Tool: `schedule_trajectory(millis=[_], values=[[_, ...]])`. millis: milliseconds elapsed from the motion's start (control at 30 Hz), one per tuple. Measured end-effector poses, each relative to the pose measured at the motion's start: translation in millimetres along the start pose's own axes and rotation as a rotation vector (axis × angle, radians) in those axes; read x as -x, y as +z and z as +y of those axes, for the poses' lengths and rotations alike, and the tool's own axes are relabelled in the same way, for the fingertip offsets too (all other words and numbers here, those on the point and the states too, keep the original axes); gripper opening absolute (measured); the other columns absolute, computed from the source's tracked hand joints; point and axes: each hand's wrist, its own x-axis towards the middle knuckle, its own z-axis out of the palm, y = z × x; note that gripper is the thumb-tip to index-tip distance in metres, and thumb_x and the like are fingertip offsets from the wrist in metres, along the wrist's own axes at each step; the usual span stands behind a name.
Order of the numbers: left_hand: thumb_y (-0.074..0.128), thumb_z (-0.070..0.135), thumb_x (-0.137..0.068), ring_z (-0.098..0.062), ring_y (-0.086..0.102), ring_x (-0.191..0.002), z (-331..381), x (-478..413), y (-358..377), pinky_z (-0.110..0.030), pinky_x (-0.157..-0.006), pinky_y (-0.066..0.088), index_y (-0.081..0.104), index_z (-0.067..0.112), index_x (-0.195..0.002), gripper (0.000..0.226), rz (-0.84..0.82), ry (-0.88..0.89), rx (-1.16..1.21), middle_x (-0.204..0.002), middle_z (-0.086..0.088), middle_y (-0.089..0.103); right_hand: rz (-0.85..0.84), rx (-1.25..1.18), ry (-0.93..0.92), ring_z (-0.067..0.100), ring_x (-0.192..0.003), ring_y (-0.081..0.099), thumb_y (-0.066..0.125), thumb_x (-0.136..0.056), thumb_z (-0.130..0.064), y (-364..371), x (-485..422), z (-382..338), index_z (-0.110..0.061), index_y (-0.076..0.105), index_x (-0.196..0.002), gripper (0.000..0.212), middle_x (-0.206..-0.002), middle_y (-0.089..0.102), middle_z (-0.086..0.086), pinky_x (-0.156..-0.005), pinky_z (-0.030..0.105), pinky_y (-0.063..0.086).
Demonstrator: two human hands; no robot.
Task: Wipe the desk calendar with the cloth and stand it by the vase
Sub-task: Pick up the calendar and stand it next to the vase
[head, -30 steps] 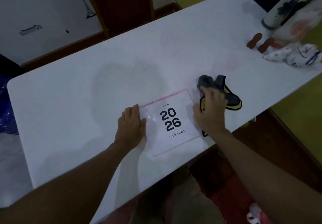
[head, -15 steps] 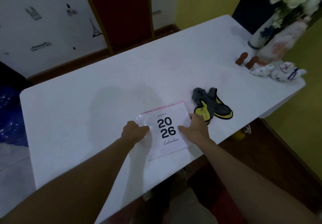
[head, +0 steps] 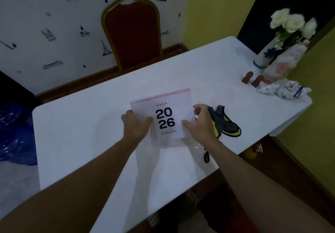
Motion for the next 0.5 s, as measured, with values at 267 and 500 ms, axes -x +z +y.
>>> schedule_trajectory(millis=[267,500], values=[[0.068,0.005,-0.085,-0.035,0.051,-0.126,-1.0,-6.0,0.7,-0.056,-0.097,0.055,0.034,0.017,-0.145,0.069,-0.107,0.215,0.021,-0.134,-0.015,0.051,-0.015,-0.095,0.072,0.017,-0.1,0.064,0.073,-0.088,-0.015,7.8,-8.4,7.4,-0.013,0.054,-0.113,0.031,-0.107,0.064,0.003,-0.083,0.042,0.059],[0.061,-0.004,-0.087,-0.018,0.062,-0.106,-21.6,-8.0,7.9,-0.028,-0.075,0.056,0.011,0.019,-0.144,0.08,-0.279,-0.006,0.068,-0.113,0.001,0.057,-0.148,-0.137,0.117,0.002,-0.102,0.062,0.07,-0.092,-0.022,15.0,-10.4,30.2,-0.025,0.049,-0.121,0.036,-0.111,0.064,-0.012,-0.089,0.031,0.054]])
